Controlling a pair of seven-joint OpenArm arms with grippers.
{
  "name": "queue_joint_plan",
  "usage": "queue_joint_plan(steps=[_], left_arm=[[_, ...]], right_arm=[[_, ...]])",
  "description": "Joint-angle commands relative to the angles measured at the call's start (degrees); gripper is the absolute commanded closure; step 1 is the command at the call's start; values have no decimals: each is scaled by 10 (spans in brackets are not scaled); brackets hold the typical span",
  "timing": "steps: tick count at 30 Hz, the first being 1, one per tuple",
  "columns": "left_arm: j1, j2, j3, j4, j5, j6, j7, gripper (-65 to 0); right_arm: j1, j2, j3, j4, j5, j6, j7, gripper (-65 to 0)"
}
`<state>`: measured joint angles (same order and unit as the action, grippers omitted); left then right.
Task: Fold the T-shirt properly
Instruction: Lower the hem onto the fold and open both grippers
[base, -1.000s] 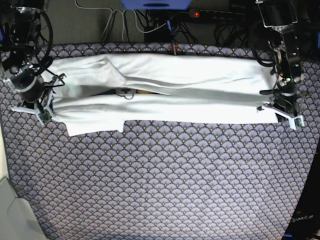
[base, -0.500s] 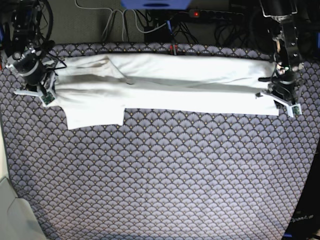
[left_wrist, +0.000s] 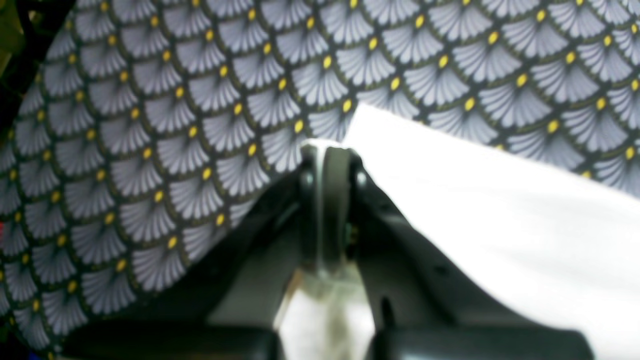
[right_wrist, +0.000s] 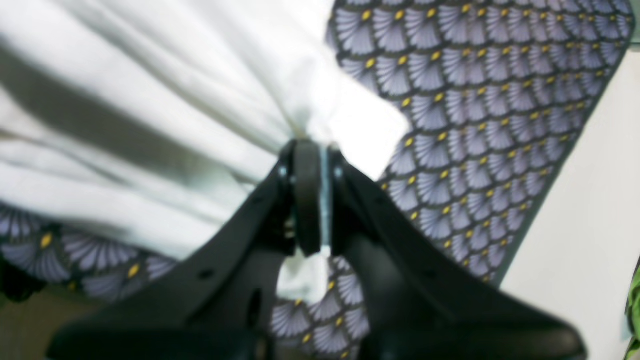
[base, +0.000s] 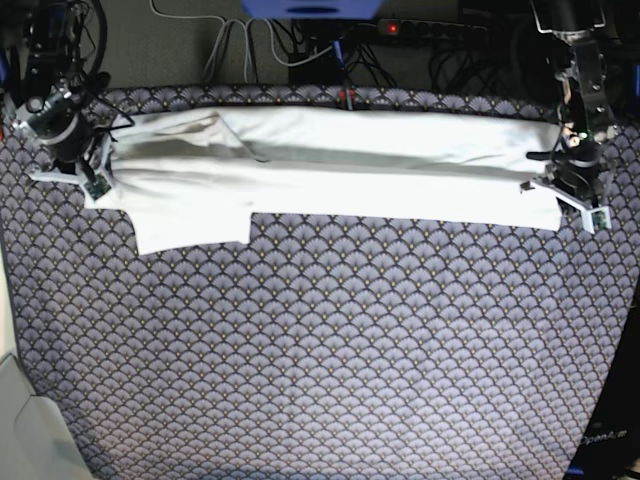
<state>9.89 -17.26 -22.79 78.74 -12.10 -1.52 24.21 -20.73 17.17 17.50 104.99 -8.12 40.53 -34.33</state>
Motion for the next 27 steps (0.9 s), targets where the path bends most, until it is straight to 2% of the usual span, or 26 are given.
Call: queue_joint_plan(steps=[1, 8, 10, 13, 17, 21, 23, 27], left_arm=[[-4, -10, -5, 9, 6, 9, -15, -4], [-3, -8, -2, 9, 6, 9, -14, -6], [4, -10, -3, 9, 4, 9, 8, -27], [4, -12, -3, 10, 3, 9, 54, -122], [6, -11, -3, 12, 3, 8, 67, -232], [6, -8, 1, 10, 3, 8, 67, -237], [7, -8, 1, 11, 3, 8, 67, -237], [7, -8, 1, 11, 3, 8, 67, -237]], right_arm=[[0, 10, 5, 5, -1, -5, 4, 0], [0, 9, 4, 5, -1, -5, 1, 0], [0, 10, 5, 5, -2, -5, 1, -10], [-10, 15, 5, 5, -2, -5, 1, -85], [-16, 20, 4, 9, -2, -5, 1, -201], [-12, 16, 28, 10, -2, -5, 1, -283], [-3, 0, 55, 12, -2, -5, 4, -288], [20, -2, 96, 20, -1, -5, 1, -288]])
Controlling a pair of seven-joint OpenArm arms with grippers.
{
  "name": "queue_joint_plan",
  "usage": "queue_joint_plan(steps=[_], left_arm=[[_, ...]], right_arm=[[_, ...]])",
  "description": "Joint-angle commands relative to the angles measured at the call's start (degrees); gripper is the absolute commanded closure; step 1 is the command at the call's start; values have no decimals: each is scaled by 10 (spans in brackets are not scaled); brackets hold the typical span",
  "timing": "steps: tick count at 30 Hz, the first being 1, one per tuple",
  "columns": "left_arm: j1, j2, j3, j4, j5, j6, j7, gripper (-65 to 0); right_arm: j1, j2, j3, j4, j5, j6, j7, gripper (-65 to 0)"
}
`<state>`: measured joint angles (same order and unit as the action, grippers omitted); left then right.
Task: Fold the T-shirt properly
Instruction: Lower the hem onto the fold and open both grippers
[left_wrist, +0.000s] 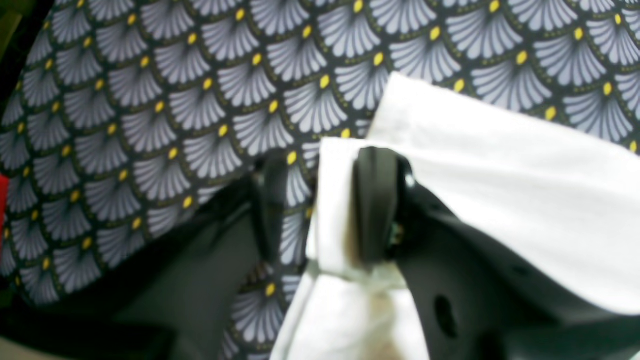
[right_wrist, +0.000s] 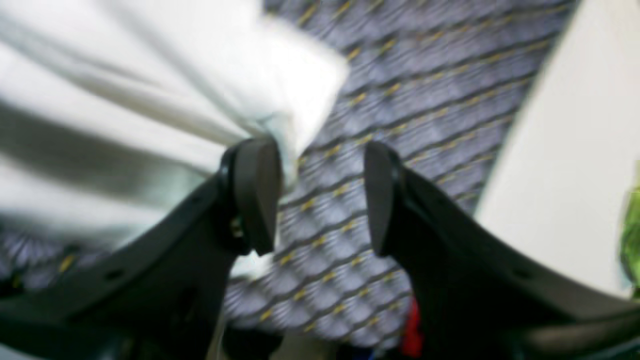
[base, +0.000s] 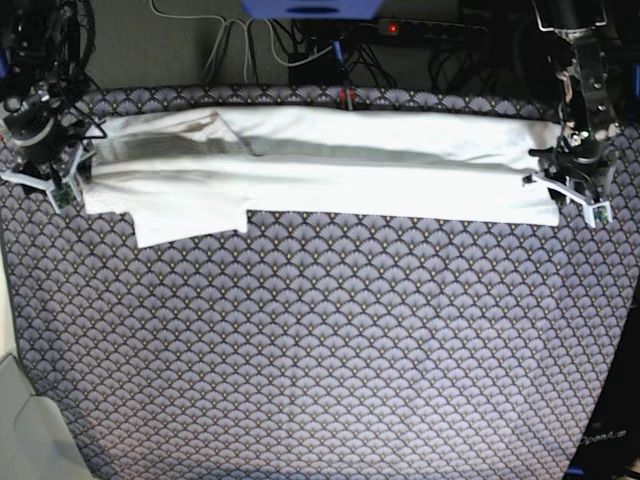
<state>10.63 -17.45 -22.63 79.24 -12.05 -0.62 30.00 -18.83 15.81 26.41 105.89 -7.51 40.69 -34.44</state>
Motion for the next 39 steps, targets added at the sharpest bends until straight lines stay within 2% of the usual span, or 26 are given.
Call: queue_joint_plan(steps=[1, 13, 20, 23, 27, 33, 39], left_arm=[[0, -6, 0, 5, 2, -1, 9, -237], [0, -5, 1, 10, 2, -1, 10, -237], [0, -5, 1, 10, 2, -1, 10, -237], [0, -5, 1, 10, 2, -1, 10, -237], [0, -5, 1, 10, 2, -1, 10, -237], [-5, -5, 1, 10, 2, -1, 10, -237], [-6, -5, 1, 7, 6, -1, 10, -237]], right_arm=[[7, 11, 12, 12, -7, -7, 2, -288], [61, 0, 7, 12, -7, -7, 1, -289], [86, 0, -61, 3, -9, -7, 0, -289], [113, 0, -90, -17, -9, -7, -33, -289], [143, 0, -90, -41, -9, -7, -70, -289], [122, 2, -89, -36, -9, -7, -74, -290], [74, 1, -89, 26, -9, -7, -75, -291]])
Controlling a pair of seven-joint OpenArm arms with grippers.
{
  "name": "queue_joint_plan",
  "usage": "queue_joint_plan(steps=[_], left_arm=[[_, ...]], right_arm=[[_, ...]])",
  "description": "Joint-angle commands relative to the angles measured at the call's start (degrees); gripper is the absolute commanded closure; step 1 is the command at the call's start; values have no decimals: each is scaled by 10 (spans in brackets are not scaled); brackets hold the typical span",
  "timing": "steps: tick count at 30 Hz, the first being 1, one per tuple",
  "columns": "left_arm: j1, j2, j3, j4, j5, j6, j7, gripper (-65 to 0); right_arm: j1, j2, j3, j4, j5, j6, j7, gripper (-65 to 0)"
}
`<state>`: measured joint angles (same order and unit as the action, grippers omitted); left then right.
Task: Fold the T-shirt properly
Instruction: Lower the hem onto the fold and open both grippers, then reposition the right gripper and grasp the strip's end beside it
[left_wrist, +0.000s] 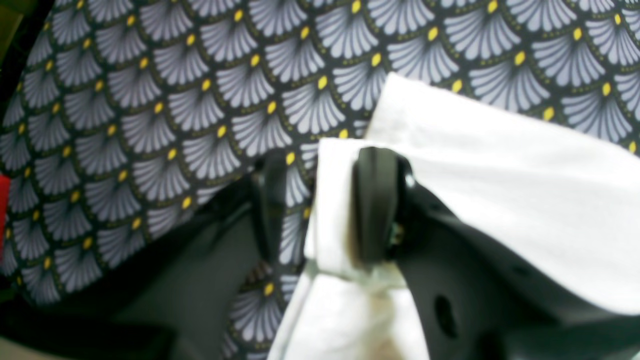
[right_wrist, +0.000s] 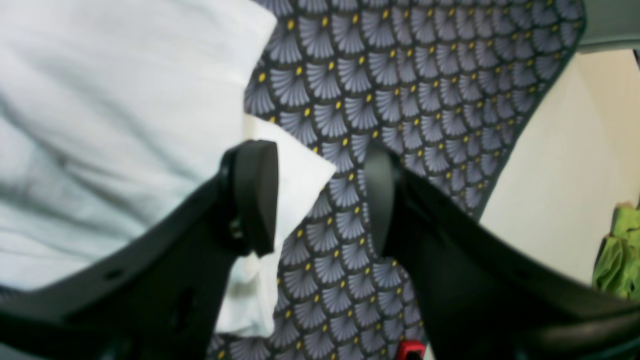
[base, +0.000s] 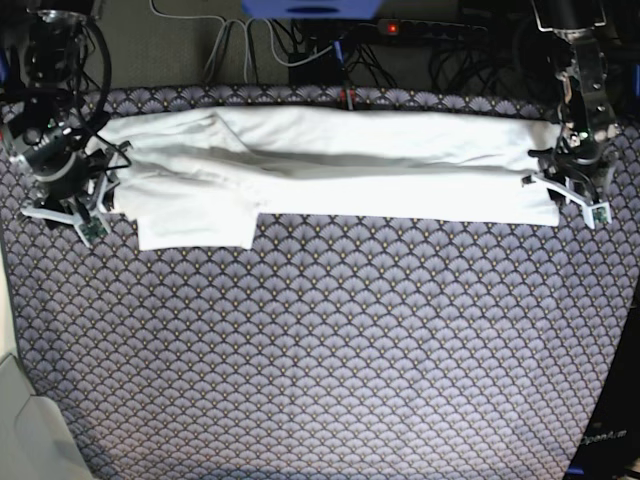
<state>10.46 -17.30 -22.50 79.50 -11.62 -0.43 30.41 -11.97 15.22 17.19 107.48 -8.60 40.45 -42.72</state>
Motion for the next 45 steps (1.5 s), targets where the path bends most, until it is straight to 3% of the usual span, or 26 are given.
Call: queue_joint_plan(steps=[1, 24, 34, 38, 45], left_arm=[[-4, -7, 0, 5, 1, -3, 6, -237], [-7, -7, 0, 2, 3, -3, 6, -237], [-6, -12, 0, 1, 4, -3, 6, -237], [-6, -12, 0, 1, 4, -3, 6, -238], [-3, -12, 0, 1, 4, -3, 6, -238]], right_arm=[[-1, 6, 3, 16, 2, -4, 7, -291], [-67, -22, 4, -29, 2, -4, 12, -291], [-63, -4, 56, -69, 2, -4, 13, -289], [-64, 17, 63, -66, 2, -4, 13, -289], [-58, 27, 64, 25, 3, -4, 7, -290]])
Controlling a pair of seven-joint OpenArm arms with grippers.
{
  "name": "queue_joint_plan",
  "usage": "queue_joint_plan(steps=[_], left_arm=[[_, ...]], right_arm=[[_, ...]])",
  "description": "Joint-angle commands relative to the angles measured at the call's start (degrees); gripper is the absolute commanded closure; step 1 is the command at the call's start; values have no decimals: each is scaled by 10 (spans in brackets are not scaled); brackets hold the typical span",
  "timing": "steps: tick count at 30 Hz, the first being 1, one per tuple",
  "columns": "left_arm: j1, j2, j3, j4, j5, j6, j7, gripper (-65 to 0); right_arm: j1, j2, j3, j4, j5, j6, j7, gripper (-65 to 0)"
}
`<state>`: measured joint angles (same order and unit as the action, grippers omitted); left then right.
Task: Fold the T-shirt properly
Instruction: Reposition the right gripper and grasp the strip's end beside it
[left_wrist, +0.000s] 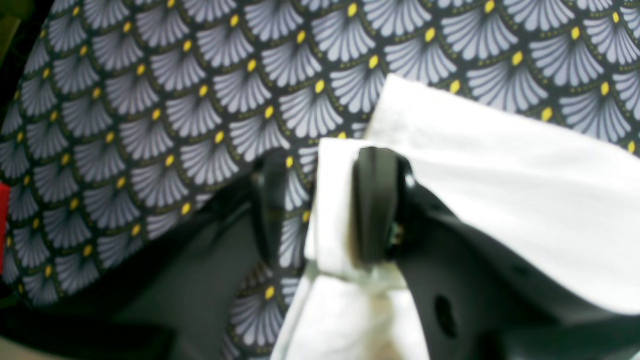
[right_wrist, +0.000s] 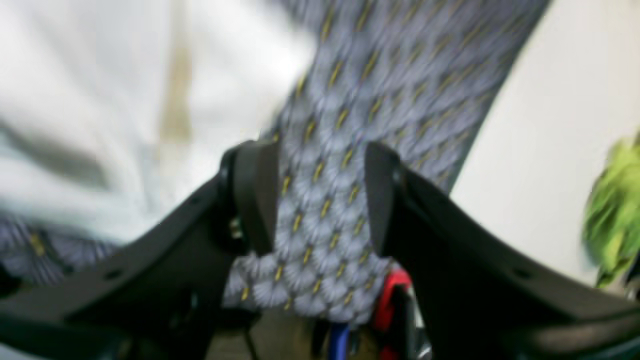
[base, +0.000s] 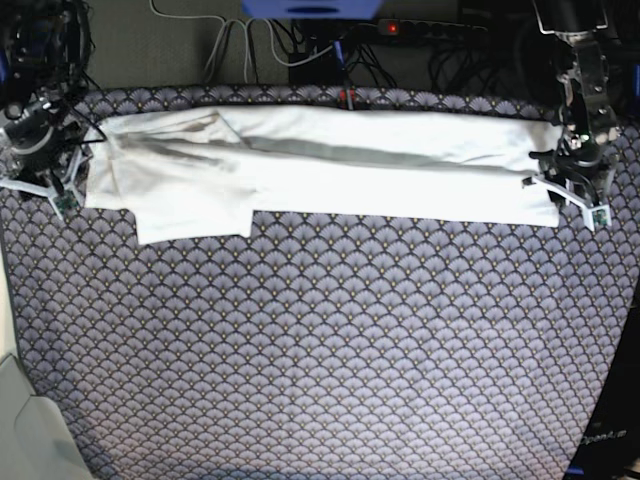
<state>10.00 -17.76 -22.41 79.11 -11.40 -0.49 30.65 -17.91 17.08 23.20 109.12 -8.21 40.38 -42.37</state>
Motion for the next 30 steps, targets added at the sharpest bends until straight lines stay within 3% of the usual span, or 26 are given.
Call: queue_joint_plan(steps=[1, 5, 9, 14, 19, 30], left_arm=[[6, -7, -1, 7, 2, -3, 3, -238], [9, -7, -1, 7, 2, -3, 3, -238], [9, -7, -1, 7, 2, -3, 3, -238], [9, -7, -1, 8, 2, -3, 3, -238], [9, -7, -1, 10, 2, -3, 3, -238], [6, -7, -1, 10, 2, -3, 3, -238]], right_arm=[[11, 7, 2, 20, -1, -4, 4, -290], [60, -1, -16, 23, -1, -4, -5, -291], [115, -3, -74, 22, 0, -4, -64, -291], [184, -36, -123, -24, 0, -4, -117, -291], [235, -57, -123, -118, 0, -4, -118, -291], [284, -63, -124, -253, 10, -4, -116, -291]])
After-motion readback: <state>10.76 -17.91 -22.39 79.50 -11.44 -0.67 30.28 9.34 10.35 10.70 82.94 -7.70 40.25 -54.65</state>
